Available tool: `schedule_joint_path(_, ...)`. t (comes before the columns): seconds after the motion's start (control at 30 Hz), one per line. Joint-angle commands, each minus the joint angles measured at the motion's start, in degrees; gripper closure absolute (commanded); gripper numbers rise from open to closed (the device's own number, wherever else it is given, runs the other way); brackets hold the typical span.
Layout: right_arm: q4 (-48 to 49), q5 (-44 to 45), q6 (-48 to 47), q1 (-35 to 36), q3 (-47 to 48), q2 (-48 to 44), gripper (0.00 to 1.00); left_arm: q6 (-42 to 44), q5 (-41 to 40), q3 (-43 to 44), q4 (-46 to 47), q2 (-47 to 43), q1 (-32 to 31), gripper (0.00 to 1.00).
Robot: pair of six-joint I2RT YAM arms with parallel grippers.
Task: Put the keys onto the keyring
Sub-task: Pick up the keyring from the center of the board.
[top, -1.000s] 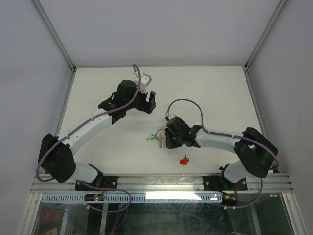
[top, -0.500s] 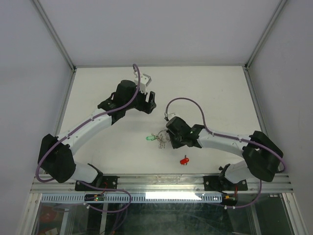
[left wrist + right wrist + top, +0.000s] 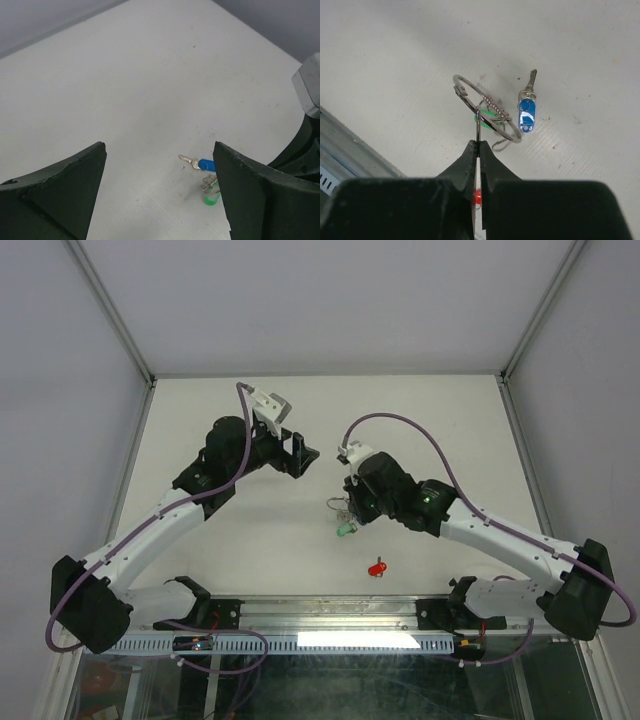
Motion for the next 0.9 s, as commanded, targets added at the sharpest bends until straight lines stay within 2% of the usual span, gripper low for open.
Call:
schedule_joint_path(0.0, -0.12, -2.35, -5.01, -0.62, 4.37, -4.36, 1.0, -3.08, 3.62, -2.17, 10.67, -4.3, 0.43, 0.14)
schedule_joint_path(0.23, -0.73, -4.68, -9.38, -1.08, 6.81, -8.12, 1.0, -4.98, 6.84, -6.74, 17.9, -7.48, 0.39, 0.13)
schedule_joint_path(0.47, -8.33, -7.69, -9.24, -1.59, 13.37, -5.52, 1.0, -8.95, 6.64, -11.89, 25.86, -10.32, -0.29, 0.16)
schedule_joint_path(0.63, -10.52, -9.75, -8.69, -2.24, 15.34, -5.61, 1.0, -1.42, 6.13, -16.4, 28.7, -14.72, -4.23, 0.16)
schedule_joint_path(0.87, -16.53, -13.26, -7.49, -2.41, 19.55, -3.44, 1.0, 15.64, 10.69, -21.97, 31.75, -21.28, -13.09, 0.2)
